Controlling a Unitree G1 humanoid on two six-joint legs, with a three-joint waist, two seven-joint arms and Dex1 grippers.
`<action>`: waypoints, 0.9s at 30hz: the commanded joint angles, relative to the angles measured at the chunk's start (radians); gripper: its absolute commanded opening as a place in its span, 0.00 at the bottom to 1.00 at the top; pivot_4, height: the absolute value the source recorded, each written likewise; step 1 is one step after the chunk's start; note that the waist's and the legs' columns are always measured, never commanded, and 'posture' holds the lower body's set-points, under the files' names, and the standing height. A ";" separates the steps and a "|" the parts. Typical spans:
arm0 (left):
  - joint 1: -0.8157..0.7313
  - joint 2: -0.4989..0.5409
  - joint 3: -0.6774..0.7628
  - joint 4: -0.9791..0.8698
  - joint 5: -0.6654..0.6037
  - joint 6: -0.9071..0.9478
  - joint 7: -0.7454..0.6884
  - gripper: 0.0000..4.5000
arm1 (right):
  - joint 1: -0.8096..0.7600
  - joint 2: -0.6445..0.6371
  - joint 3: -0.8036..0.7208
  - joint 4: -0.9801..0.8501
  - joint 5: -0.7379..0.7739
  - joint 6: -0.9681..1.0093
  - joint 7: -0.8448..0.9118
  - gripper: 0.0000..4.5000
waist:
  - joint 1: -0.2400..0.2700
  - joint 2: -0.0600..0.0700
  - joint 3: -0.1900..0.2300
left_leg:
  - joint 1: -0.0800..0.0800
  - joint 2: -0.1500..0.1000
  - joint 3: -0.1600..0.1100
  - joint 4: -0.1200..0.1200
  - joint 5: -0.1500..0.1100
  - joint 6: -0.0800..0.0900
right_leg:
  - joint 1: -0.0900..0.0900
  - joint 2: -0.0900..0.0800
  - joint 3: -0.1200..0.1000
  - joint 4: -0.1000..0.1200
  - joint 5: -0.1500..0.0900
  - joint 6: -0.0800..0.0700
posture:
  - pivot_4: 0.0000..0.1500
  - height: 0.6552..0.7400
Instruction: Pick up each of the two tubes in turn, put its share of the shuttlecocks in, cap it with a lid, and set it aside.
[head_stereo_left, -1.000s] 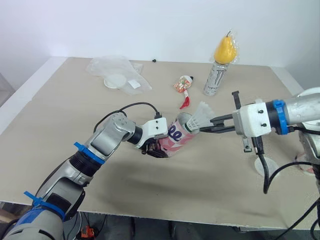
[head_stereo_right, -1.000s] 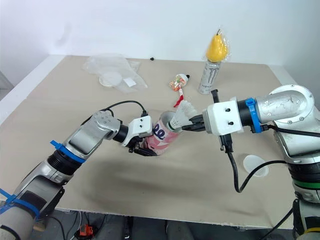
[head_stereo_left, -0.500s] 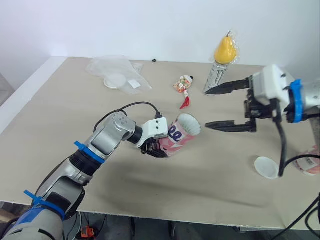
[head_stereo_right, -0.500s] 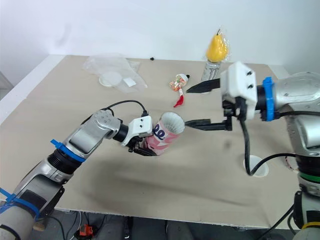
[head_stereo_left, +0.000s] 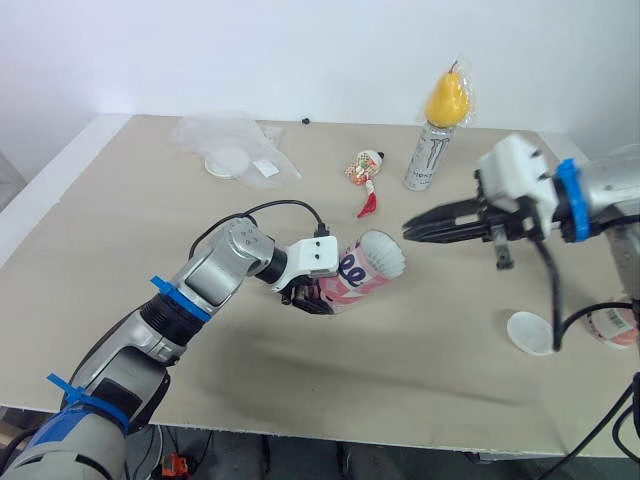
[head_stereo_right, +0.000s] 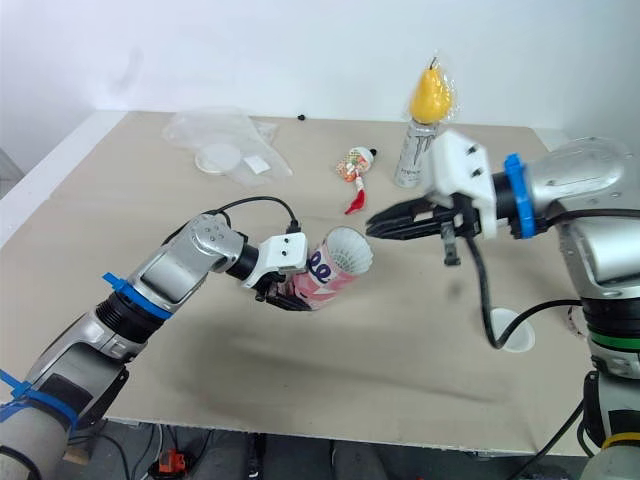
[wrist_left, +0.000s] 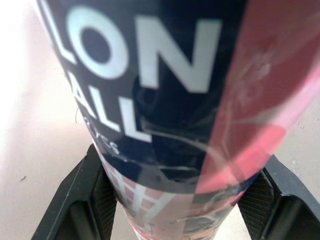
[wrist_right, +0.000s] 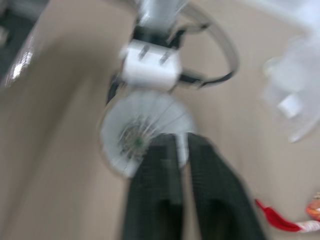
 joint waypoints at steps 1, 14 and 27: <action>-0.010 0.008 -0.006 0.009 0.022 0.013 -0.002 0.63 | -0.065 0.025 0.048 -0.014 -0.044 -0.037 0.053 0.01 | 0.000 0.000 0.000 | 0.000 0.000 0.000 0.000 0.000 0.000 | 0.000 0.000 0.000 0.000 0.001 0.001 | 1.00 1.00; -0.013 -0.014 -0.008 -0.002 0.013 0.023 -0.005 0.63 | -0.196 0.224 0.345 0.277 -0.381 -0.346 0.146 0.01 | -0.002 0.000 0.000 | 0.001 0.000 -0.001 0.000 0.000 0.000 | 0.000 0.001 -0.001 0.001 0.001 0.002 | 1.00 1.00; -0.001 -0.022 -0.007 -0.012 0.014 0.030 0.005 0.63 | -0.243 0.301 0.517 0.373 -0.436 -0.438 0.157 0.01 | -0.001 -0.001 -0.001 | 0.006 0.003 0.000 0.001 0.001 -0.001 | 0.003 0.002 -0.001 0.002 0.003 -0.004 | 1.00 1.00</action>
